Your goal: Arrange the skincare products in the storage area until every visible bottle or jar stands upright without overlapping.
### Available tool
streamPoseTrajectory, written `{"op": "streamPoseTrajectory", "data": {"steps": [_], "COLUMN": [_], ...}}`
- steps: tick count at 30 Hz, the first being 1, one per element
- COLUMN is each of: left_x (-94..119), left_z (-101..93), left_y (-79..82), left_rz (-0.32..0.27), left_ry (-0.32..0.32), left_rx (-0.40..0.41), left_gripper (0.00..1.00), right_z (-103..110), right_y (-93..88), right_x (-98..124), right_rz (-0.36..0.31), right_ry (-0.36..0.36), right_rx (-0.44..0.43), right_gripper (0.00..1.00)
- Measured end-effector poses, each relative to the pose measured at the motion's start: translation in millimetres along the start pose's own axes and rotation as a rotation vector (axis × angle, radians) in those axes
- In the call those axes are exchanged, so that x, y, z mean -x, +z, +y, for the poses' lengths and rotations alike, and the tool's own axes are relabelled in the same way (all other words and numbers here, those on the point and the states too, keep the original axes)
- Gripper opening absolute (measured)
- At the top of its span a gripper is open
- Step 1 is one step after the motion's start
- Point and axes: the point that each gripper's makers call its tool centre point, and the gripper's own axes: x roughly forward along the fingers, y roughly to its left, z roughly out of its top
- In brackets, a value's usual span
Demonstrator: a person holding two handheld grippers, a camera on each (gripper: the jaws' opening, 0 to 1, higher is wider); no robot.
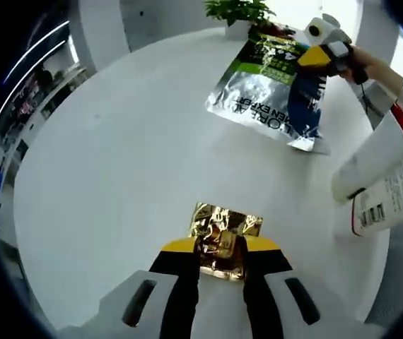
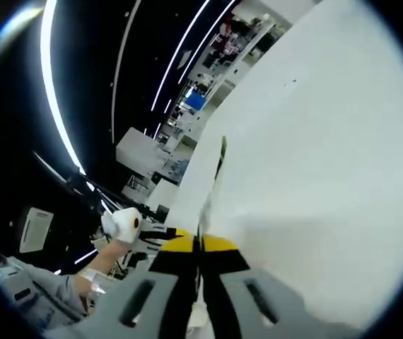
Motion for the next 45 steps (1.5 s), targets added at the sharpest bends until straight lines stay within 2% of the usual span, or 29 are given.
{"op": "streamPoseTrajectory", "data": {"steps": [10, 15, 18, 24, 29, 31, 35, 39, 41, 42, 45], "left_x": [-4.5, -5.5, -5.3, 3.6, 16.4, 26.3, 31.4, 38.7, 42.3, 43.7, 48.2], "left_z": [17.1, 27.4, 28.9, 30.6, 31.7, 22.0, 21.1, 16.0, 20.0, 18.3, 11.1], "left_y": [3.0, 2.7, 1.2, 5.0, 12.9, 15.0, 21.3, 32.2, 34.1, 40.2, 49.4], "left_rz": [-0.029, -0.064, -0.074, -0.100, -0.125, -0.142, -0.165, -0.217, -0.227, -0.238, -0.275], "left_ry": [0.019, 0.041, 0.045, 0.046, 0.061, 0.069, 0.060, 0.014, 0.010, 0.003, -0.049], "left_rx": [0.036, 0.097, 0.106, 0.118, 0.097, 0.088, 0.091, 0.122, 0.120, 0.123, 0.145], "left_gripper": [0.19, 0.18, 0.17, 0.20, 0.23, 0.23, 0.25, 0.29, 0.29, 0.29, 0.31], "right_z": [1.5, 2.1, 5.2, 11.2, 15.8, 17.8, 24.1, 33.8, 35.9, 36.0, 36.6], "right_y": [-1.5, -0.1, 2.2, 5.9, 9.5, 11.3, 12.8, 14.4, 14.7, 15.1, 15.5], "right_x": [1.9, 5.2, 7.1, 8.4, 7.4, 6.0, 3.0, 0.4, -0.4, -0.5, -1.0], "right_rz": [0.000, -0.009, -0.016, -0.029, -0.037, -0.036, -0.039, -0.041, -0.039, -0.041, -0.045], "right_ry": [-0.003, -0.007, -0.003, 0.002, 0.009, 0.014, 0.024, 0.042, 0.048, 0.050, 0.055], "right_rx": [0.002, 0.000, 0.004, 0.012, 0.020, 0.026, 0.034, 0.047, 0.061, 0.066, 0.073], "right_gripper": [0.01, 0.01, 0.01, 0.01, 0.01, 0.01, 0.01, 0.01, 0.01, 0.01, 0.01]}}
